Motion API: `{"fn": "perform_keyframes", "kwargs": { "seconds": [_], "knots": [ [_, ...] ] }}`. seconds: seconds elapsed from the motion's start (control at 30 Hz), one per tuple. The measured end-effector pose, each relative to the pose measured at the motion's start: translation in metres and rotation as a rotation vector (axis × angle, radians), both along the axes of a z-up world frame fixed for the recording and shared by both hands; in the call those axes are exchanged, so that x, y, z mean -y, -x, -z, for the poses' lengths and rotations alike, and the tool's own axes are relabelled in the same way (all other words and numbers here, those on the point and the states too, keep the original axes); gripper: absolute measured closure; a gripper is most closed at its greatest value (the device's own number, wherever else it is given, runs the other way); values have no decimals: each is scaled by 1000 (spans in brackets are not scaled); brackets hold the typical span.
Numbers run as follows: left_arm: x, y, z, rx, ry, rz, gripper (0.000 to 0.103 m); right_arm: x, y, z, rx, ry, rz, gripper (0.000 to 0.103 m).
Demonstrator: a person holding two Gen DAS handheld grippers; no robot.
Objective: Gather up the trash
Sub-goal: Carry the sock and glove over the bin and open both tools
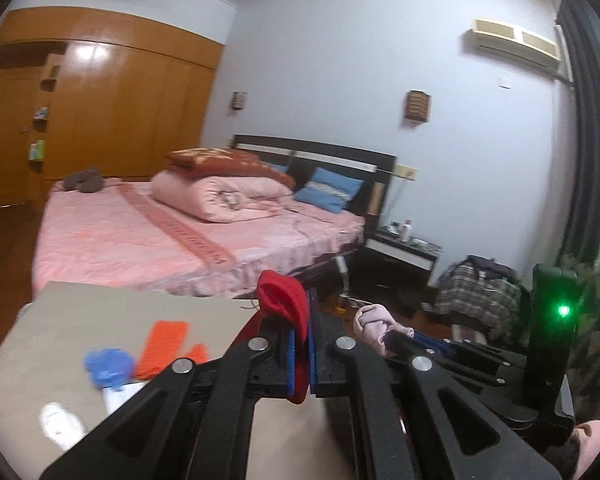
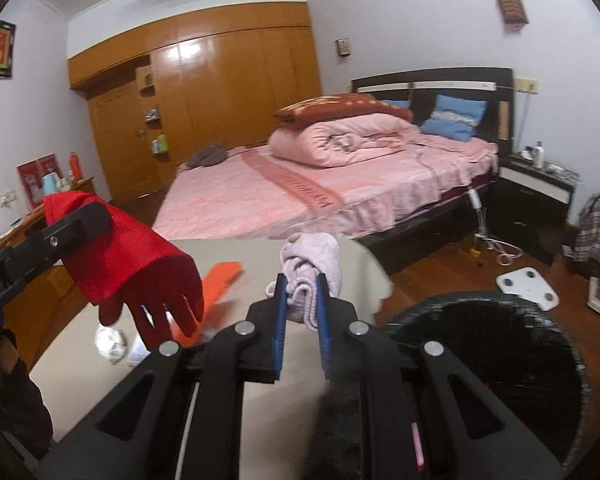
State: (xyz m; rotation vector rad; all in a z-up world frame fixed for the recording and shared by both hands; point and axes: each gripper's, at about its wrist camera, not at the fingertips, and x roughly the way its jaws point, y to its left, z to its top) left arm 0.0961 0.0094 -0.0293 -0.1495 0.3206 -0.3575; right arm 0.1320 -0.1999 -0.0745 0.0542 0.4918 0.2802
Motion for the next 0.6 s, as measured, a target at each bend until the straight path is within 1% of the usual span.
{"fn": "perform_keyframes", "kwargs": {
  "seconds": [0.13, 0.33, 0.6],
  "knots": [
    [27, -9, 2, -6, 1, 68, 98, 39, 3, 4, -2, 14, 84, 90],
    [74, -24, 11, -43, 13, 186, 98, 86, 8, 15, -15, 40, 188, 90],
    [131, -41, 37, -116, 5, 295, 98, 138, 16, 34, -45, 57, 295, 90]
  ]
}}
